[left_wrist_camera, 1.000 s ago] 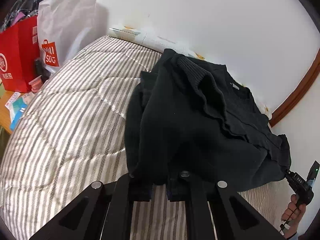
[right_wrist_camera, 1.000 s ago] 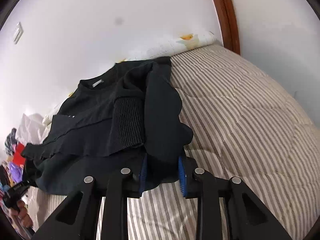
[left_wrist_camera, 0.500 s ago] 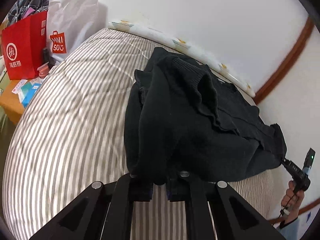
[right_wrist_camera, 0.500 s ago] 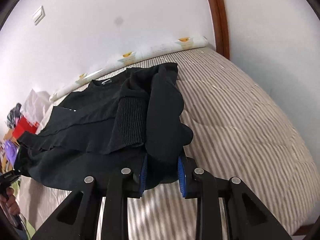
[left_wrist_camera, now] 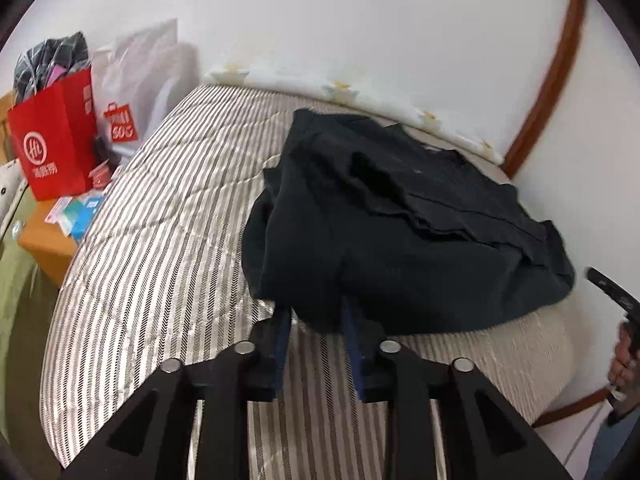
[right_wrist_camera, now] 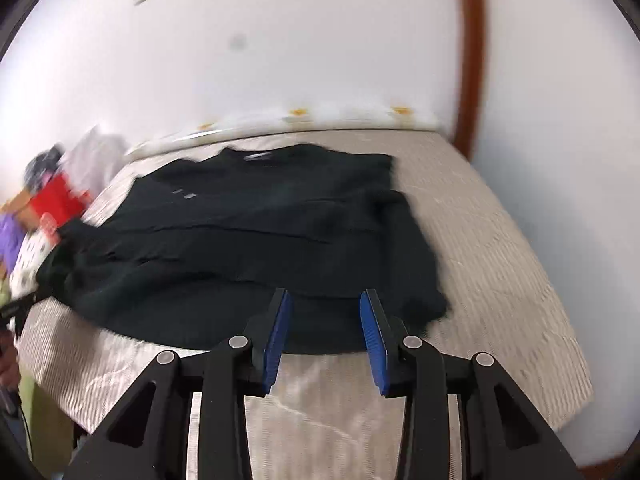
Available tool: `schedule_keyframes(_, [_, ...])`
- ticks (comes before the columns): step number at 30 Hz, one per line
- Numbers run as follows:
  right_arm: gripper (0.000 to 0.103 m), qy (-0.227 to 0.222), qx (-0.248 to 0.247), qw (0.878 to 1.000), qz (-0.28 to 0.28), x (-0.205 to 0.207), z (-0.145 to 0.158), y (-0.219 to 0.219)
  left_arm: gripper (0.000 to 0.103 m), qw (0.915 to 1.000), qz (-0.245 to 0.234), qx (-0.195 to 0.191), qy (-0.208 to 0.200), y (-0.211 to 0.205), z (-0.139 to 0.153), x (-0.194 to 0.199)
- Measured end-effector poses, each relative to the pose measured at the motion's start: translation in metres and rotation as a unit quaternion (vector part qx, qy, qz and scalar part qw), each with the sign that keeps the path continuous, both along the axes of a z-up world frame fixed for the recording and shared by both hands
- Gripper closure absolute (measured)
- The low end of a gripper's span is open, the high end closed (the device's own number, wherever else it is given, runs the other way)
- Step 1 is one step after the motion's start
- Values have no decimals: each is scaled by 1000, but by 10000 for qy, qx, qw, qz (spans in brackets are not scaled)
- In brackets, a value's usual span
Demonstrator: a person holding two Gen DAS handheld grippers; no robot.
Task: Fold small clothes
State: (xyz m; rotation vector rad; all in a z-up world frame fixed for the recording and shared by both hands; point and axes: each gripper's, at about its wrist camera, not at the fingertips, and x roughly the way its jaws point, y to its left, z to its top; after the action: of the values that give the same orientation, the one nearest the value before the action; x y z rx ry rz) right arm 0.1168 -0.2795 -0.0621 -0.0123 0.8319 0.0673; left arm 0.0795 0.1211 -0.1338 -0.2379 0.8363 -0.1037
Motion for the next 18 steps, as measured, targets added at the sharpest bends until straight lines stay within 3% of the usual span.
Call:
schedule_keyframes(3, [72,192,45,9993,302,14,-18,22,75,9993,-199,-259,-194,2,11,-13])
schedule_keyframes(5, [89,401,-2,9984,394,25,-36,32,75,9990,-281,-245,-239,1,16,-15])
schedule_keyframes(12, [95,707,218,9970,212,50,-62,30,75,9973,-644,-171,-299,-19,22,7])
schedule_keyframes(18, [95,779,-172,9967,161,56,-67,39,76,9973,-697,244,35,-43,3,52])
